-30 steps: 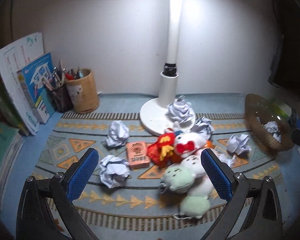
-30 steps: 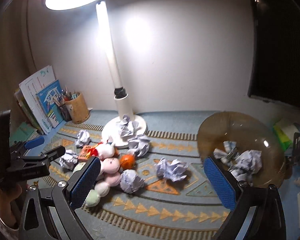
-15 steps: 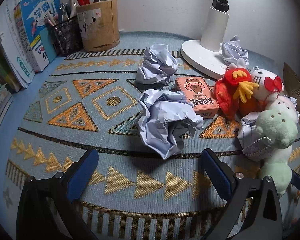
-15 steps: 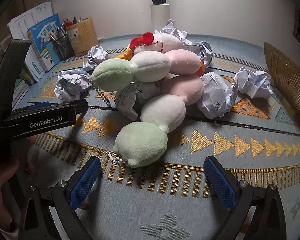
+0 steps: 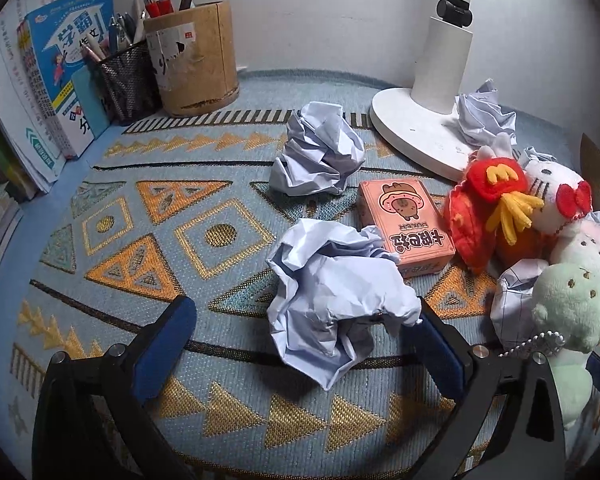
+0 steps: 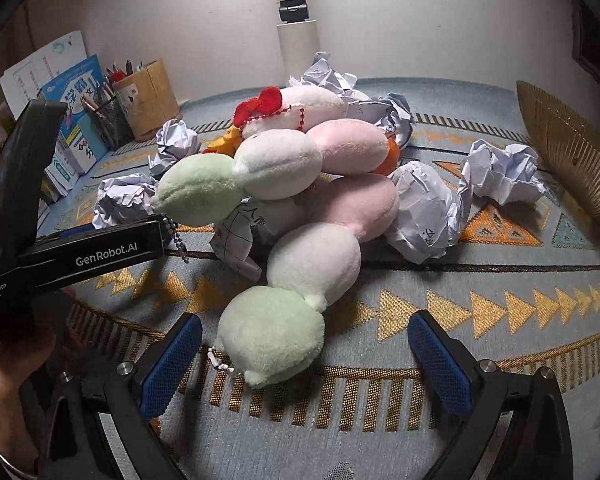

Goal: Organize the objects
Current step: 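Grasp a paper ball with the left tool while the right tool grasps the green plush chain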

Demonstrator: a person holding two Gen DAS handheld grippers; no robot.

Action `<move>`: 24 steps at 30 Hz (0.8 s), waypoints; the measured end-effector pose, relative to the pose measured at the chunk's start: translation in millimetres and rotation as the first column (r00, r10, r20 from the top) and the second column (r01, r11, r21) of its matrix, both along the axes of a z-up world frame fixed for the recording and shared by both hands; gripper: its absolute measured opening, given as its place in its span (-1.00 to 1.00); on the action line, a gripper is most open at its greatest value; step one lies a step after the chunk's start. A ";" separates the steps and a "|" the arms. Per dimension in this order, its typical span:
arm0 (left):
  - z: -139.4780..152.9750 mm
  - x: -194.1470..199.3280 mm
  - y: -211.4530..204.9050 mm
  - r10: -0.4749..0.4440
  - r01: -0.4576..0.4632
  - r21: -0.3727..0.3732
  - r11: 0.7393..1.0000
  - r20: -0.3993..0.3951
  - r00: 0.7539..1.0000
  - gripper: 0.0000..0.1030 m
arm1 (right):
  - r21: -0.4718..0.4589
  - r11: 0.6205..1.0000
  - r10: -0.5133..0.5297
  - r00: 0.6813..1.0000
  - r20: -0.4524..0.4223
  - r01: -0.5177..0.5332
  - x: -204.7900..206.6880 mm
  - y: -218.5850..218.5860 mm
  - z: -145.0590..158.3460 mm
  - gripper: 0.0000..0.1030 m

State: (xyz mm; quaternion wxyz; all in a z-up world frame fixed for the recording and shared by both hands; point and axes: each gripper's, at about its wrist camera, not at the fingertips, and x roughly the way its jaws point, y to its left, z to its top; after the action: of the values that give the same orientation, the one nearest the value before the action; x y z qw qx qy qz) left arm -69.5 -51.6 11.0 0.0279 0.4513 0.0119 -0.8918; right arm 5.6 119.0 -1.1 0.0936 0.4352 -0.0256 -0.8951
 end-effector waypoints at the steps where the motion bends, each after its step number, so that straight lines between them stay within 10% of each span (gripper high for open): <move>1: -0.4 -1.0 0.4 0.003 -0.003 0.001 1.000 0.000 1.000 1.00 | -0.002 1.000 -0.001 1.000 -0.001 0.001 0.4 -0.1 0.2 1.00; 13: -3.4 -11.1 0.3 0.007 -0.007 0.005 1.000 0.001 1.000 1.00 | -0.048 0.998 -0.044 0.999 -0.023 0.043 7.0 9.3 4.3 0.63; 14: -3.3 -11.4 0.4 0.008 -0.008 0.005 1.000 0.001 1.000 1.00 | -0.050 0.998 -0.049 0.998 -0.026 0.047 7.1 9.6 4.9 0.54; 16: -2.8 -11.4 0.5 0.004 -0.004 0.011 1.000 -0.001 1.000 0.98 | -0.080 0.997 -0.021 0.999 -0.037 0.018 10.4 10.4 6.7 -0.29; 17: 0.1 -9.2 0.6 0.003 -0.002 0.016 1.000 -0.023 1.000 0.52 | -0.096 0.995 -0.005 0.999 -0.043 0.001 12.7 11.4 7.7 -0.29; 18: 5.1 -4.7 1.6 -0.002 0.003 0.017 1.000 -0.059 0.998 -0.36 | -0.099 0.995 -0.012 0.999 -0.048 0.007 15.5 12.9 8.4 -0.29; 24: 10.9 1.5 -8.5 0.023 -0.017 0.052 0.998 -0.109 0.994 -0.31 | -0.321 0.947 -0.040 0.992 -0.117 0.000 42.8 46.3 15.8 -0.30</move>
State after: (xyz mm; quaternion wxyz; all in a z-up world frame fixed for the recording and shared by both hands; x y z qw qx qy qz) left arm -67.9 -60.1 21.9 0.0246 0.4023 0.0407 -0.9143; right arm 48.4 165.3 14.8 0.1554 0.3585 -0.1693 -0.9048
